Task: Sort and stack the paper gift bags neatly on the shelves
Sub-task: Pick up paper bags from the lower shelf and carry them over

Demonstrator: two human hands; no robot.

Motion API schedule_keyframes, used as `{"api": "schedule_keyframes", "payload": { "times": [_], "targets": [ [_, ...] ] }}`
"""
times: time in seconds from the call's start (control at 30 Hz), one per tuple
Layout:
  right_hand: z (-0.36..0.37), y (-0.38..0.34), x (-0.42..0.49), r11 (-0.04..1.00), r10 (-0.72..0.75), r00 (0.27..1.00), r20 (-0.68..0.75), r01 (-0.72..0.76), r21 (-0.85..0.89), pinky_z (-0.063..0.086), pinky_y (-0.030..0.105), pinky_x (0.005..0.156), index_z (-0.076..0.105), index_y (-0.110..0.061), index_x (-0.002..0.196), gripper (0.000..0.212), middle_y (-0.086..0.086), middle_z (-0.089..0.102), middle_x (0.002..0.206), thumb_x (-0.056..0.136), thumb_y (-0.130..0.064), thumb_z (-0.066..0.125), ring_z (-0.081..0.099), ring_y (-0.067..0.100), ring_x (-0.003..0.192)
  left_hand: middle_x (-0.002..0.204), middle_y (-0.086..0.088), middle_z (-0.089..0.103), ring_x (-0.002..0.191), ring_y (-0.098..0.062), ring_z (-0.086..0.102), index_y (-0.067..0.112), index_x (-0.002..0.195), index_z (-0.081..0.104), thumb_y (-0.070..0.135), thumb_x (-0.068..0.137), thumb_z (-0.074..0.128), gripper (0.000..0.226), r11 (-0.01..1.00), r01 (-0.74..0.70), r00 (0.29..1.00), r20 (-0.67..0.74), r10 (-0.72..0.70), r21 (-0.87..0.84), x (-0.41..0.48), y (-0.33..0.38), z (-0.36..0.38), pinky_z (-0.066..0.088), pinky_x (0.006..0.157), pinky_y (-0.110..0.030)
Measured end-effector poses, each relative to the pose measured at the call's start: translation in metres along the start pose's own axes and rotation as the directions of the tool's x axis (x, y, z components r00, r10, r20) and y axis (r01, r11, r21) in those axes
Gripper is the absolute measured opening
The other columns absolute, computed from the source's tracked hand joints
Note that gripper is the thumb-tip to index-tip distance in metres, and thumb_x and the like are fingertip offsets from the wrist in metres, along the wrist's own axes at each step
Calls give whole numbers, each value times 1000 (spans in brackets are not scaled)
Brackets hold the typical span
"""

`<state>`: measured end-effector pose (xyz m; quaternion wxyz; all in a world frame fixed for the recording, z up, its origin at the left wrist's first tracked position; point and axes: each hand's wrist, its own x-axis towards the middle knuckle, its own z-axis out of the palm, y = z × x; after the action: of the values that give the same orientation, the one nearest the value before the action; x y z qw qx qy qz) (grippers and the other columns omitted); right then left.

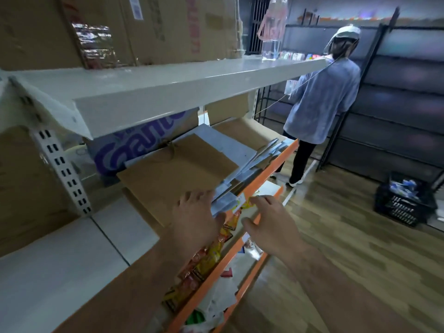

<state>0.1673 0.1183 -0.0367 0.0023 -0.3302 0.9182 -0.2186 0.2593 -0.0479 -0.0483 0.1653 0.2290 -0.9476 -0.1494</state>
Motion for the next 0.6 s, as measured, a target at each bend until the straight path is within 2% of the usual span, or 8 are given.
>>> {"api": "schedule_keyframes", "payload": {
  "times": [0.07,0.2,0.27,0.37,0.5,0.57,0.6],
  "targets": [
    [0,4,21,1000,-19,999,26,20,-7,40,36,109,44,-21,147,57,-2,44,147,96,-43,54,42,21,134,116,1,66,108,-27,58,27,130,61,61,74,37,71,1000,-3,999,-36,2,-18,19,0,6,48,89,-40],
    [-2,21,71,999,-39,998,43,39,2,43,39,106,41,-24,148,58,-2,44,147,96,-43,57,44,22,132,108,7,64,106,-23,56,28,118,61,59,79,50,51,999,30,999,-31,-30,-16,64,-2,20,49,87,-39],
    [-1,32,98,998,-51,998,41,50,40,46,39,103,44,-25,147,58,-3,46,147,94,-45,58,46,22,132,117,7,61,115,-23,51,29,125,57,58,86,56,49,998,61,998,3,-61,13,83,-1,27,44,94,-38],
    [5,49,143,990,-128,991,42,124,73,49,37,101,47,-31,144,54,-7,47,147,93,-47,56,48,20,131,136,5,55,129,-23,43,28,144,45,64,89,54,66,983,141,990,11,-143,114,108,0,38,40,103,-39],
    [9,64,205,972,-228,967,117,219,86,47,36,103,44,-29,146,56,-5,42,151,95,-47,54,49,21,131,146,5,46,136,-25,37,30,148,40,78,81,41,83,937,278,959,-2,-284,212,127,8,47,35,106,-42],
    [9,71,235,952,-303,944,132,294,83,43,35,102,46,-24,146,57,-1,46,149,95,-48,55,47,23,132,138,2,53,132,-27,40,30,144,46,73,80,47,78,909,383,923,-39,-382,166,131,14,53,39,105,-46],
    [10,75,249,942,-334,932,139,323,95,43,36,103,47,-22,145,58,1,47,147,94,-49,56,47,25,131,125,0,61,126,-29,45,28,139,51,70,77,49,74,891,441,898,-67,-436,106,131,16,57,42,101,-48]
  ]
}}
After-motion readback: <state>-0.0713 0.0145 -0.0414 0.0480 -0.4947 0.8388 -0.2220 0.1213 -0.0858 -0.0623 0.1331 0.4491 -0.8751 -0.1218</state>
